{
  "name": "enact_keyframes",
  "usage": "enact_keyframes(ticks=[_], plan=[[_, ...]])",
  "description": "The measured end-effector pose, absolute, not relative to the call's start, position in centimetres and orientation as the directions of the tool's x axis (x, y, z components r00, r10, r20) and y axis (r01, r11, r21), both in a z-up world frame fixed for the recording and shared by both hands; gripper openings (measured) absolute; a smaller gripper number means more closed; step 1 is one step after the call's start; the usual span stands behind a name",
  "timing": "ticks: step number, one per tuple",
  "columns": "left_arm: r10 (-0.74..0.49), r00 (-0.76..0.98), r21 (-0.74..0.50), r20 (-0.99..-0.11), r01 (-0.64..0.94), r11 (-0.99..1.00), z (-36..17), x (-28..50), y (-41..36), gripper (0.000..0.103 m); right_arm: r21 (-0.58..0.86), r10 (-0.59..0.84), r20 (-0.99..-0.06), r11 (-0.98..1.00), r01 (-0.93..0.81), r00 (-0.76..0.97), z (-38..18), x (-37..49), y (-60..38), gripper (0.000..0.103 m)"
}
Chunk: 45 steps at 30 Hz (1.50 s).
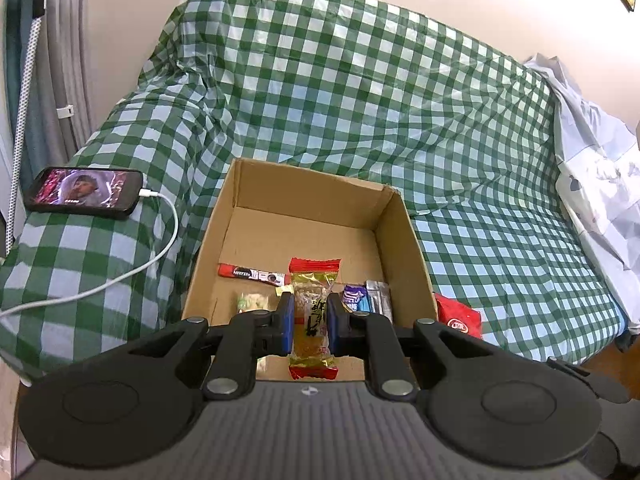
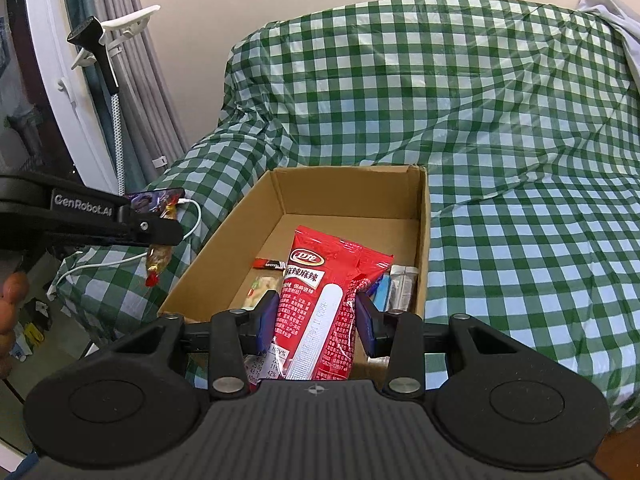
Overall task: Organize snacks
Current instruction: 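Carry the red packet and gold candy over the box, then lower both held snacks into the box and open both tools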
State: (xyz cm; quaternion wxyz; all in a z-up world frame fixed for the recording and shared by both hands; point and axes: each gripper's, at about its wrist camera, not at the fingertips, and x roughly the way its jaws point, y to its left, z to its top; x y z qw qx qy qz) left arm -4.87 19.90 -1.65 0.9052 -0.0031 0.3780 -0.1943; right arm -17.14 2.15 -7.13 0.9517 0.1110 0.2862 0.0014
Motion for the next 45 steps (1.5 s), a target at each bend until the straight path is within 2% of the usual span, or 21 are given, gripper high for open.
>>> enact_keyframes(ticks=[9, 37, 38, 39, 40, 41, 42, 43, 44, 45], plan=[[-0.334, 0.618, -0.128, -0.711, 0.353, 0.927, -2.9, -0.6, 18.3, 0.018, 0.209, 0.066, -0.557, 0.976, 0.063, 0.828, -8.1, -13.0, 1.3, 0.043], [-0.229, 0.525, -0.039, -0.820, 0.348, 0.937, -11.4, 9.6, 13.4, 0.018, 0.215, 0.062, -0.640, 0.971, 0.101, 0.766, -13.8, -2.7, -2.5, 0.043], [-0.219, 0.525, -0.030, -0.822, 0.344, 0.938, -11.5, 9.8, 13.4, 0.024, 0.216, 0.063, -0.642, 0.971, 0.101, 0.764, -13.9, -2.5, -2.6, 0.043], [-0.212, 0.523, -0.025, -0.825, 0.341, 0.940, -11.5, 9.9, 13.5, 0.038, 0.218, 0.066, -0.643, 0.971, 0.099, 0.763, -14.0, -2.4, -2.6, 0.044], [-0.202, 0.522, -0.023, -0.828, 0.329, 0.944, -11.4, 10.1, 13.6, 0.074, 0.222, 0.073, -0.644, 0.970, 0.095, 0.762, -14.0, -2.2, -2.7, 0.048], [-0.189, 0.530, -0.019, -0.827, 0.309, 0.951, -11.1, 10.1, 13.8, 0.102, 0.233, 0.082, -0.642, 0.968, 0.092, 0.762, -14.0, -2.1, -2.8, 0.049], [-0.175, 0.558, -0.012, -0.811, 0.283, 0.959, -10.6, 9.9, 14.2, 0.103, 0.249, 0.082, -0.632, 0.963, 0.102, 0.771, -13.8, -2.2, -2.9, 0.065], [-0.172, 0.585, -0.009, -0.792, 0.271, 0.963, -10.1, 9.5, 14.6, 0.103, 0.262, 0.074, -0.622, 0.958, 0.118, 0.779, -13.5, -2.3, -3.1, 0.090], [-0.174, 0.595, -0.007, -0.785, 0.273, 0.962, -9.6, 9.1, 14.9, 0.103, 0.266, 0.059, -0.613, 0.954, 0.136, 0.788, -13.1, -2.4, -3.3, 0.097], [-0.172, 0.589, -0.003, -0.790, 0.276, 0.961, -9.3, 8.8, 15.1, 0.103, 0.269, 0.039, -0.595, 0.951, 0.153, 0.803, -12.7, -2.7, -3.4, 0.097]])
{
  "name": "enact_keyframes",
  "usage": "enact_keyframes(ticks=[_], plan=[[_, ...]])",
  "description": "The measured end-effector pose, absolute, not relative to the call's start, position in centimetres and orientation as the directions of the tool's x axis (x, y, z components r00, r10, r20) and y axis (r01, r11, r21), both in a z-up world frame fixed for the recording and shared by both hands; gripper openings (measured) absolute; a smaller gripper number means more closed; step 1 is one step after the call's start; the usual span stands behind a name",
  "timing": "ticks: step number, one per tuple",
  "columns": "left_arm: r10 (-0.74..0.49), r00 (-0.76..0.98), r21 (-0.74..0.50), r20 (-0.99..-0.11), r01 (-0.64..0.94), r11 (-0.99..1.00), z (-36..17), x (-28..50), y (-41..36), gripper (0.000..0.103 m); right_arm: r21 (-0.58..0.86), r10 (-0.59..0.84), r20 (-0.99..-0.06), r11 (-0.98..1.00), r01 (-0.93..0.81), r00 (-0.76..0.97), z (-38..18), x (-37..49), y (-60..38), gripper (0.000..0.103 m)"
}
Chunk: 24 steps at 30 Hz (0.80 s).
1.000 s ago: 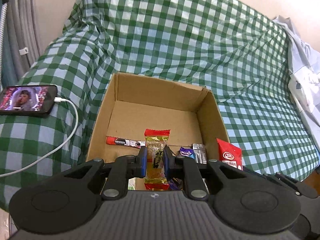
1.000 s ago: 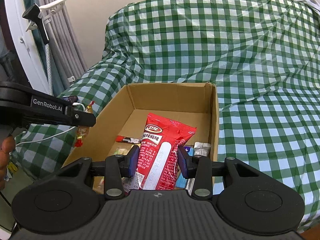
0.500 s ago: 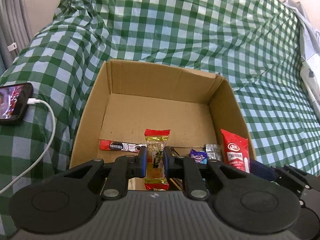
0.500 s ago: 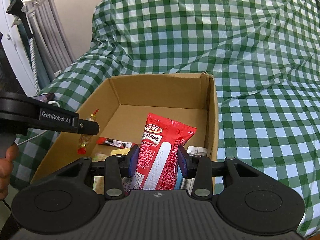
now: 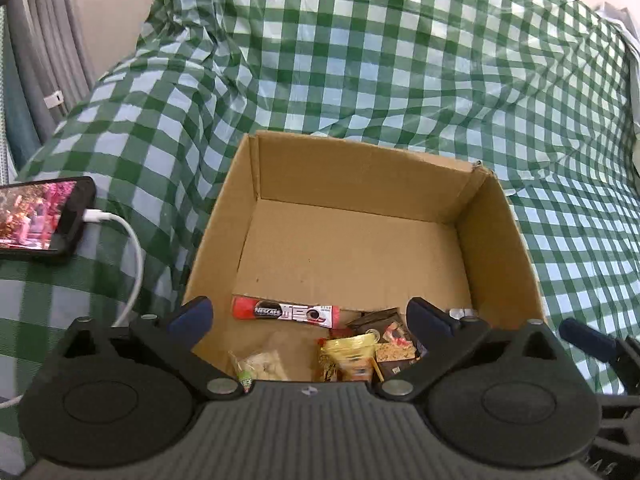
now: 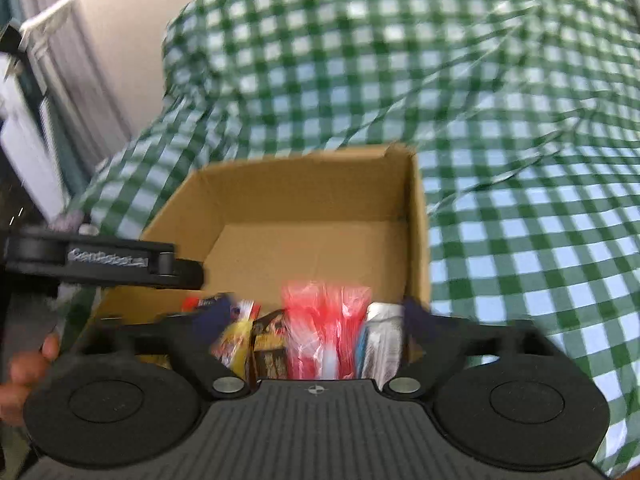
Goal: Organize snacks
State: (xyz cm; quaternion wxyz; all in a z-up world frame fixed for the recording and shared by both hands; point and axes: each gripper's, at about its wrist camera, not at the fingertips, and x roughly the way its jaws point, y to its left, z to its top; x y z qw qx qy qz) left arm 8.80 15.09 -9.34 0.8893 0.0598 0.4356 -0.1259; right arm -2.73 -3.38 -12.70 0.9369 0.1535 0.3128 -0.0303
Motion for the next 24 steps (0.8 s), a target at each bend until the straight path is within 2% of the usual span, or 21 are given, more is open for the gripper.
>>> enact_keyframes(ticks=[10, 24], plan=[[-0.099, 0.541, 0.057, -0.835, 0.265, 0.963, -7.8, 2.5, 17.1, 0.103, 0.259, 0.025, -0.616, 0.951, 0.171, 0.788, -11.1, -7.9, -1.9, 0.102], [-0.083, 0.571, 0.097, -0.817, 0.278, 0.956, -5.8, -6.6, 20.5, 0.103, 0.200, -0.030, -0.588, 0.963, 0.181, 0.809, -8.9, -17.2, 2.4, 0.102]])
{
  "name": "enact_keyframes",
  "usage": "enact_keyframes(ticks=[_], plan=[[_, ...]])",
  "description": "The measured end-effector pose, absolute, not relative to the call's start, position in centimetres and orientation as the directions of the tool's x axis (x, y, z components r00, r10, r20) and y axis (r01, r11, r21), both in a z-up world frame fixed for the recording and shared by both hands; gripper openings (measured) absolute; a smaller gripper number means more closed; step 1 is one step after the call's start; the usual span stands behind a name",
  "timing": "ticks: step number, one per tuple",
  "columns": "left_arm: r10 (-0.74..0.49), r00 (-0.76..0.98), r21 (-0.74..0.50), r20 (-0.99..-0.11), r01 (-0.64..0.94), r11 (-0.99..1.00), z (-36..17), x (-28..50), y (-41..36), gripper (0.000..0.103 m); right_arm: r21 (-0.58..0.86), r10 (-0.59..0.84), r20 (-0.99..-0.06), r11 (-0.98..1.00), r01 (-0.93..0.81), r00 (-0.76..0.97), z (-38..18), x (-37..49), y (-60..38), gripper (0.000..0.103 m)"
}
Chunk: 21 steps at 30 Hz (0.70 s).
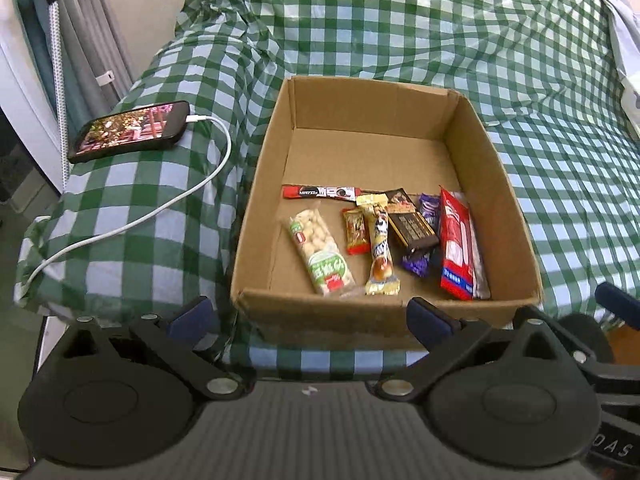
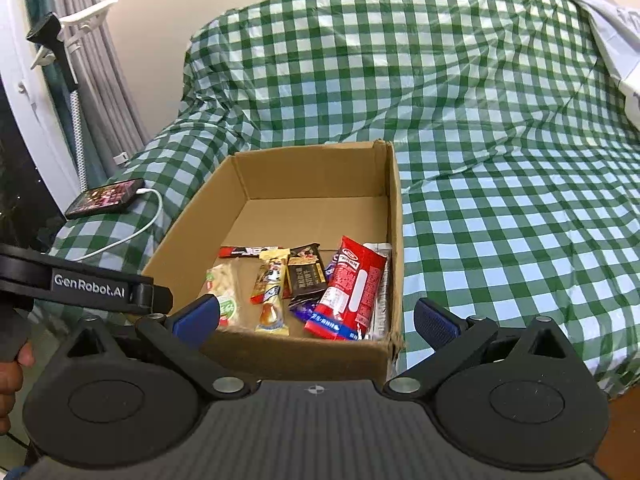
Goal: Organize snacks
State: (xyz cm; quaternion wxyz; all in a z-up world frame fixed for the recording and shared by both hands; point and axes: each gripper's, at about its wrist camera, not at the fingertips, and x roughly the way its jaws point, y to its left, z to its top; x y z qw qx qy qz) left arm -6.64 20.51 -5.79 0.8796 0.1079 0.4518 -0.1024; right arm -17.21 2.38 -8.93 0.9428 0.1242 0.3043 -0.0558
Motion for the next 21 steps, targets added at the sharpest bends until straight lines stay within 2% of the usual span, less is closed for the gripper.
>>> enact_keyframes(ticks=[21], plan=[[-0.027, 0.693, 0.170, -0.720, 0.215, 0.962, -3.2, -13.5, 22.1, 0.103, 0.111, -0.098, -0.474, 0.979, 0.170, 0.875, -5.9, -23.4, 5.1, 0.102]])
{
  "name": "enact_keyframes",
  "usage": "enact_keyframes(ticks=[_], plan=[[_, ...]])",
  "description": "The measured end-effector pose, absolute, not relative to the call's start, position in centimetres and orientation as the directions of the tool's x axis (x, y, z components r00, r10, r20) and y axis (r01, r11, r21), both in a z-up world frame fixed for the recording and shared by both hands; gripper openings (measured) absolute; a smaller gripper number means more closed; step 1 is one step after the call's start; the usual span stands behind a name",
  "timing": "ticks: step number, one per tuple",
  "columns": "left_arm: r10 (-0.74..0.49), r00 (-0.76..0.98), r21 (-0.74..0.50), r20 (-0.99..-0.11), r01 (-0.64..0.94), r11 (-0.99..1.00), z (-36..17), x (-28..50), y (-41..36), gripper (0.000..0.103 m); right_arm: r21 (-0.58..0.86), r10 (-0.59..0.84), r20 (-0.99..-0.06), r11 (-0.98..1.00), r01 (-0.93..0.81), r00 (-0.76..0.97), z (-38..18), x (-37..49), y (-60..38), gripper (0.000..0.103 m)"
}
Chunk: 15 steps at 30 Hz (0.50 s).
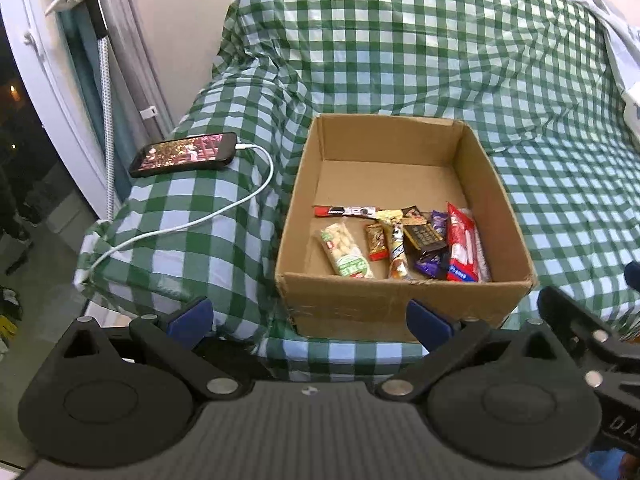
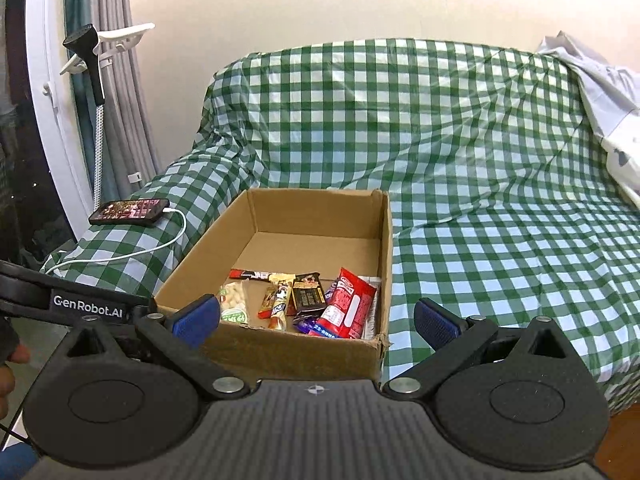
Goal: Organize snacks
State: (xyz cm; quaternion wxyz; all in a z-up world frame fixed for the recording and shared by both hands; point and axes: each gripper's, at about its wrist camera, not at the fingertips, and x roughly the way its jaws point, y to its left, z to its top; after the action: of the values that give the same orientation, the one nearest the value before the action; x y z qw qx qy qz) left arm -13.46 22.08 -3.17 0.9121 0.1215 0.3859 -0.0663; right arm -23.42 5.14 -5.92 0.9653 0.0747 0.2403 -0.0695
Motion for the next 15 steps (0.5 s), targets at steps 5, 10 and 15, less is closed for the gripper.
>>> enact_keyframes(ticks=[5, 10, 15], plan=[[-0.022, 0.689, 0.171, -0.724, 0.210, 0.963, -3.26, -13.60, 22.70, 0.103, 0.117, -0.087, -0.467, 0.980, 0.159, 0.880, -5.79, -23.86, 5.39, 0.102], [-0.025, 0.687, 0.169, -0.726, 0.213, 0.962, -3.31, -13.86, 22.94, 0.103, 0.104, -0.085, -0.480, 0.983, 0.153, 0.873, -5.92, -23.93, 5.72, 0.102], [-0.023, 0.692, 0.170, -0.722, 0.210, 0.963, -3.36, -14.04, 22.97, 0.103, 0.102, -0.091, -0.486, 0.982, 0.160, 0.869, -6.00, -23.88, 5.69, 0.102]])
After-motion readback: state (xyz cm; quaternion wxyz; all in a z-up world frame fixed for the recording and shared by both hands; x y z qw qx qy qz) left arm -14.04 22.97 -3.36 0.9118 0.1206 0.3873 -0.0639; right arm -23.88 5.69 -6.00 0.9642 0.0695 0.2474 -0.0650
